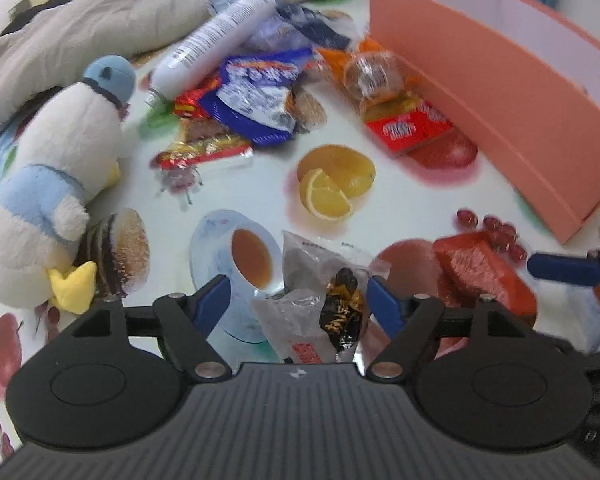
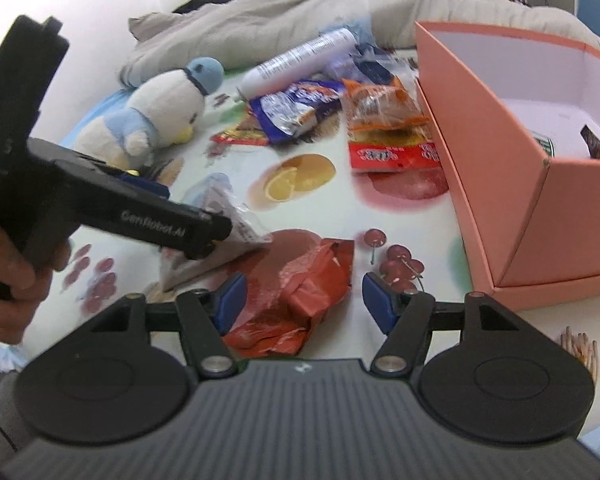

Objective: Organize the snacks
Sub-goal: 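Lift red packet with right tool while left tool grasps clear chocolate packet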

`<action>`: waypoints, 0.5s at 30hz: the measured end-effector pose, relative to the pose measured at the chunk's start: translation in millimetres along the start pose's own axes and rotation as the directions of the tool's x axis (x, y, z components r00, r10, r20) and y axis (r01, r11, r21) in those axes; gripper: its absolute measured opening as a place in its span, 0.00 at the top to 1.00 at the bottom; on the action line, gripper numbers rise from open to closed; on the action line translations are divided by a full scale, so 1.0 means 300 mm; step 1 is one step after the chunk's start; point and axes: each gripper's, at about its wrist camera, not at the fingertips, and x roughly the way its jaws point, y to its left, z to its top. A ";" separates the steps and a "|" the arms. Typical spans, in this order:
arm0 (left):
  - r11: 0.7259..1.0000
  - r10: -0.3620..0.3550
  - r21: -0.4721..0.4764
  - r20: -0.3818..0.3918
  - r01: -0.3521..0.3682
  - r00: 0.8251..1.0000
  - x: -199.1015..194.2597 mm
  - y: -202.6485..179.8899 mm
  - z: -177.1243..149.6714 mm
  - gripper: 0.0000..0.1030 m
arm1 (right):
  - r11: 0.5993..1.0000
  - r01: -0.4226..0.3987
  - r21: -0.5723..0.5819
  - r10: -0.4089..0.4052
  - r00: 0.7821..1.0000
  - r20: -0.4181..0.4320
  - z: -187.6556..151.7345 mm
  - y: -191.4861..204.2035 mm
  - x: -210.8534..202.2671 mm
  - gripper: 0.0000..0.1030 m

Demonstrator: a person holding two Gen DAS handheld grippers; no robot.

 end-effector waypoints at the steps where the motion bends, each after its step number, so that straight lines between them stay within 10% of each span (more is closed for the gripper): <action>1: 1.000 -0.003 0.004 -0.006 0.003 1.000 0.011 -0.001 -0.001 0.23 | 1.000 0.000 0.004 0.000 1.000 -0.009 0.000 -0.006 0.010 0.37; 15: 0.997 -0.071 -0.010 -0.071 0.071 0.995 0.082 -0.013 -0.008 0.23 | 0.998 -0.053 -0.025 0.052 0.998 -0.038 0.004 -0.027 0.025 0.53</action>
